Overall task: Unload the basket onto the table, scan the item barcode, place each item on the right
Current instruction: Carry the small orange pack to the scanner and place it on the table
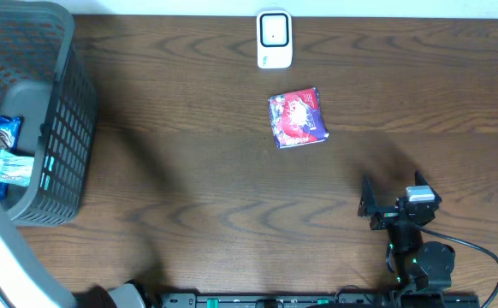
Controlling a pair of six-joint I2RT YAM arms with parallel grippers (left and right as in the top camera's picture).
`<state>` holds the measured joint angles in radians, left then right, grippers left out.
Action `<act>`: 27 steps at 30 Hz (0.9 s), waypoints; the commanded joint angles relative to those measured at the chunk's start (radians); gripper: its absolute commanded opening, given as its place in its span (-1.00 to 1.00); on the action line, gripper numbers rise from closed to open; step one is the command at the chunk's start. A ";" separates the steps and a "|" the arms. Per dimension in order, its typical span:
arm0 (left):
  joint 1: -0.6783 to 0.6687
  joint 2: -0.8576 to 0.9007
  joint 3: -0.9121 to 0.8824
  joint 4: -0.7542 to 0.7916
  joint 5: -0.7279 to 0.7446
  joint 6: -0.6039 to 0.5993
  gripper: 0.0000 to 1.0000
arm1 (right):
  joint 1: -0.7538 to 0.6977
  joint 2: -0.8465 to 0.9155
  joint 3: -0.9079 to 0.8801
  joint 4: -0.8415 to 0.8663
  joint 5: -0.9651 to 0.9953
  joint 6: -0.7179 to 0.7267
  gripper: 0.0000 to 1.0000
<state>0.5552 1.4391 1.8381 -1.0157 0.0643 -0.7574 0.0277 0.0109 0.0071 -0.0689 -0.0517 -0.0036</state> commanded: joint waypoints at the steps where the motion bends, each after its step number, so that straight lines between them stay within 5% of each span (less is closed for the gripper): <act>1: -0.157 -0.056 0.010 0.052 0.083 0.020 -0.85 | 0.010 -0.005 -0.001 -0.004 0.000 0.014 0.98; 9: -0.627 -0.010 0.010 0.134 -0.018 0.320 -0.86 | 0.010 -0.005 -0.001 -0.004 0.001 0.014 0.99; 14: -0.805 0.116 0.009 0.097 -0.150 0.336 -0.86 | 0.010 -0.005 -0.001 -0.004 0.001 0.014 0.99; 27: -1.017 0.565 0.008 0.063 -0.155 0.333 -0.86 | 0.010 -0.005 -0.001 -0.004 0.000 0.014 0.98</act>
<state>-0.4297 1.9419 1.8400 -0.9546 -0.0666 -0.4397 0.0277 0.0109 0.0071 -0.0689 -0.0517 -0.0036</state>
